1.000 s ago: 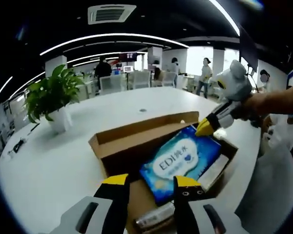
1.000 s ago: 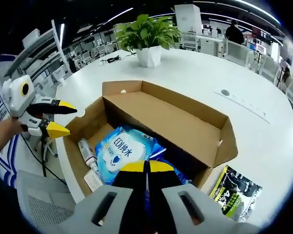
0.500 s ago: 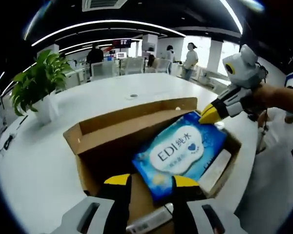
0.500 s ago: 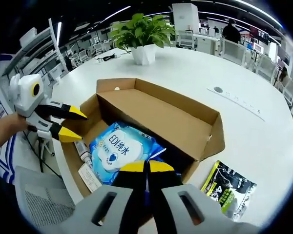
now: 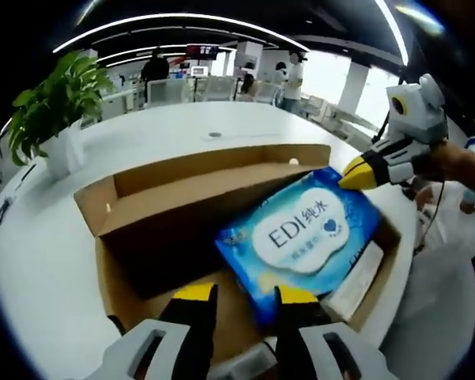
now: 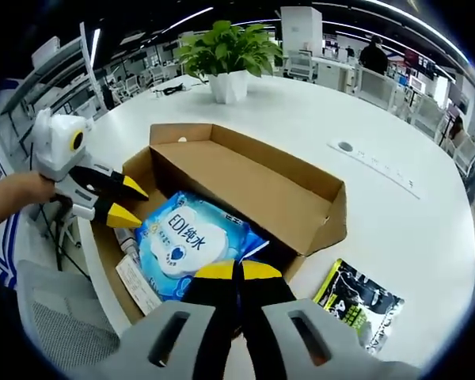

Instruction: Operate the shoe box by opening the lid, removing the specified soft item, and placing it in the target area until the item is outside and the box remains undamaged.

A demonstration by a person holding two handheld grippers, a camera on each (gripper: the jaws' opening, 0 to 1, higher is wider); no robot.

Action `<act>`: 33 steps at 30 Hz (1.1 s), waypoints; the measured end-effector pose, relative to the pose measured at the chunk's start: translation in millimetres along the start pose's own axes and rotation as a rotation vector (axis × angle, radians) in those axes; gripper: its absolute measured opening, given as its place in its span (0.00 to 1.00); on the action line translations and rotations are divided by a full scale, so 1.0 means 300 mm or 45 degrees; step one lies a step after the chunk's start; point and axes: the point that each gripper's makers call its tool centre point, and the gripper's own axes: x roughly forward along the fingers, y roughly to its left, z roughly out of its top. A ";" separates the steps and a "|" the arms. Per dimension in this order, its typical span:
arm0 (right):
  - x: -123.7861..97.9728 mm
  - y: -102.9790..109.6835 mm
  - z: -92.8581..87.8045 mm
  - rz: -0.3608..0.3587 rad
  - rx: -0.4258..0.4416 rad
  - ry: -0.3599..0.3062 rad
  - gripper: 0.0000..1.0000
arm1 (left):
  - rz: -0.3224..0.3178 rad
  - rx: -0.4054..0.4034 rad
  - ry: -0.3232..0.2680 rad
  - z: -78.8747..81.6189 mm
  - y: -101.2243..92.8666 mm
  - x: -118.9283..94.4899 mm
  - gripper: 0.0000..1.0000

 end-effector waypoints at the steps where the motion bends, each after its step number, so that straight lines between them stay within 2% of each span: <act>1: -0.006 -0.003 -0.003 -0.003 0.002 0.001 0.00 | -0.006 -0.007 0.004 -0.003 -0.001 0.005 0.28; 18: -0.022 -0.039 -0.026 -0.023 0.025 -0.004 0.00 | -0.163 -0.240 0.014 -0.002 -0.064 0.074 0.19; 25: -0.024 -0.039 -0.032 -0.026 0.046 -0.007 0.00 | -0.192 -0.339 0.001 -0.003 -0.093 0.064 0.14; 28: -0.025 -0.040 -0.031 -0.030 0.059 -0.011 0.00 | -0.179 -0.329 -0.004 0.001 -0.095 0.067 0.08; 31: -0.020 -0.045 -0.034 -0.033 0.060 -0.015 0.00 | -0.167 -0.271 0.000 0.003 -0.105 0.072 0.05; 33: -0.022 -0.043 -0.035 -0.037 0.063 -0.020 0.00 | -0.165 -0.272 0.002 0.005 -0.107 0.070 0.03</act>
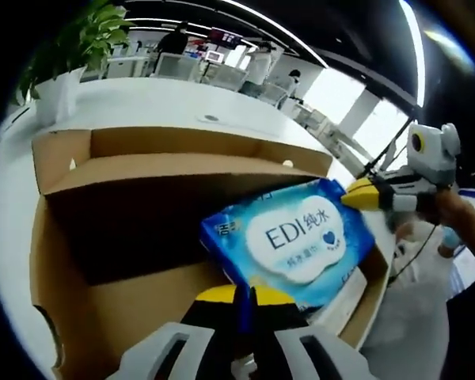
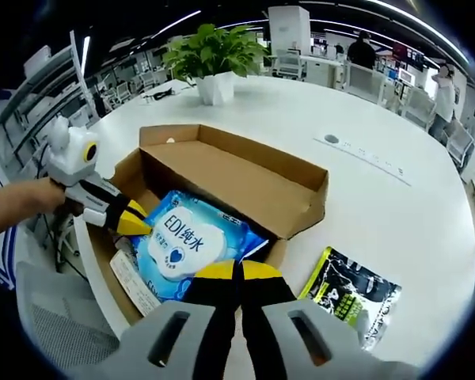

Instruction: Operate the shoe box by opening the lid, removing the specified soft item, and placing it in the target area until the item is outside and the box remains undamaged.

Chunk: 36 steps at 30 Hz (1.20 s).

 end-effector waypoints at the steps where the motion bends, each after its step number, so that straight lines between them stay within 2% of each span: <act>1: -0.002 0.001 0.000 -0.001 0.003 -0.002 0.00 | 0.002 -0.005 0.000 0.001 0.000 -0.002 0.02; 7: -0.010 0.003 -0.002 -0.002 0.019 -0.009 0.00 | 0.008 0.002 -0.005 0.014 -0.002 -0.014 0.00; 14: -0.018 0.001 0.003 0.009 0.060 -0.036 0.00 | 0.030 0.025 -0.044 0.035 -0.018 -0.050 0.00; 36: -0.074 0.060 0.045 0.070 0.106 -0.104 0.00 | 0.080 0.019 -0.113 0.077 -0.047 -0.164 0.00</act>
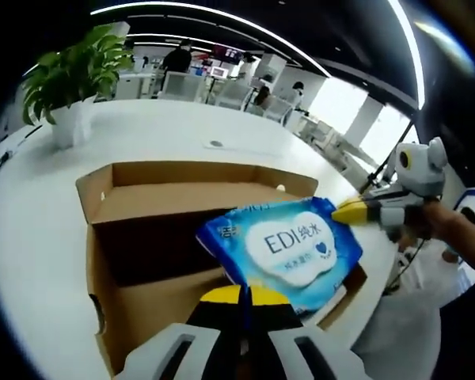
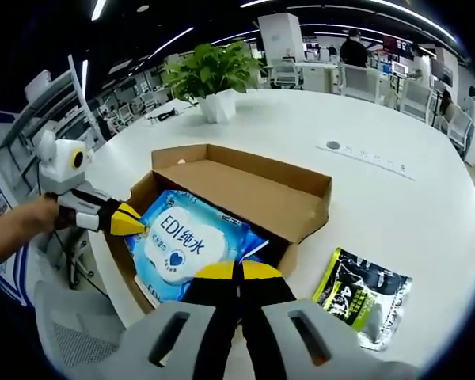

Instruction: Operate the shoe box by opening the lid, removing the specified soft item, and placing it in the target area until the item is outside and the box remains undamaged.

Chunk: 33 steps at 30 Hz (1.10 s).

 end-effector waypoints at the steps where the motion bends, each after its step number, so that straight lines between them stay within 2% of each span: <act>1: 0.004 -0.007 0.004 0.003 0.003 -0.003 0.00 | 0.002 0.000 -0.003 0.004 0.000 -0.002 0.00; 10: -0.045 -0.016 0.029 0.003 0.032 -0.040 0.00 | 0.007 0.028 -0.033 0.052 -0.029 -0.013 0.00; 15: -0.073 -0.055 0.041 -0.010 0.055 -0.060 0.00 | 0.003 0.042 -0.043 0.078 -0.052 0.002 0.00; 22: -0.126 -0.089 0.039 -0.037 0.073 -0.073 0.00 | -0.011 0.045 -0.047 0.096 -0.131 0.026 0.00; 33: -0.178 -0.169 0.021 -0.079 0.108 -0.080 0.00 | -0.031 0.082 -0.038 0.122 -0.212 0.071 0.00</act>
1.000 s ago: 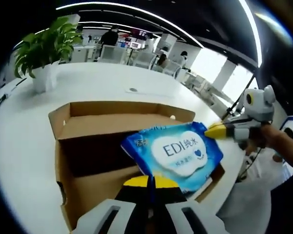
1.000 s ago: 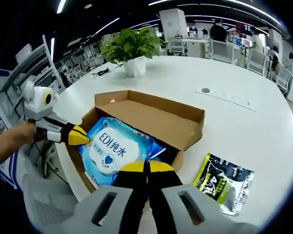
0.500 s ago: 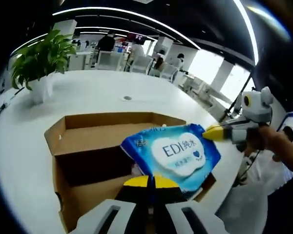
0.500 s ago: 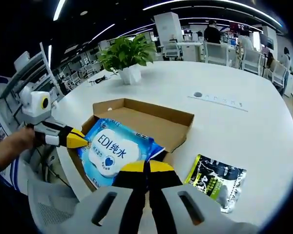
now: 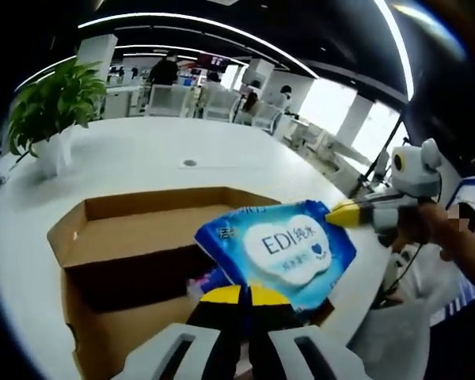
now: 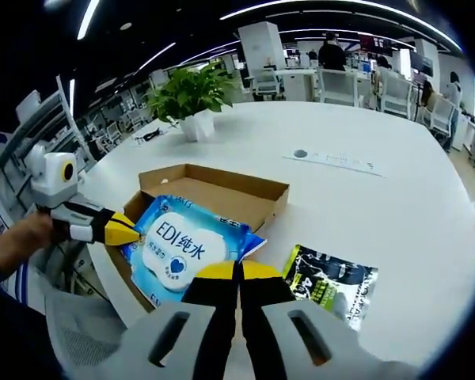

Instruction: Operate the shoe box by opening the lid, removing the specified soft item, and placing it in the target area until the item is outside and the box remains undamaged.

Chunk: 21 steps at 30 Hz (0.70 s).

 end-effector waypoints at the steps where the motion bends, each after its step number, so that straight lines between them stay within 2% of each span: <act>1: -0.007 -0.003 -0.002 -0.003 0.002 0.000 0.00 | -0.001 0.003 0.001 0.003 -0.005 0.005 0.00; 13: -0.086 -0.094 -0.019 -0.043 0.053 -0.007 0.00 | -0.040 0.032 0.009 0.028 -0.100 0.080 0.00; 21: -0.112 -0.159 -0.028 -0.066 0.072 -0.009 0.00 | -0.055 0.041 0.010 0.047 -0.157 0.120 0.00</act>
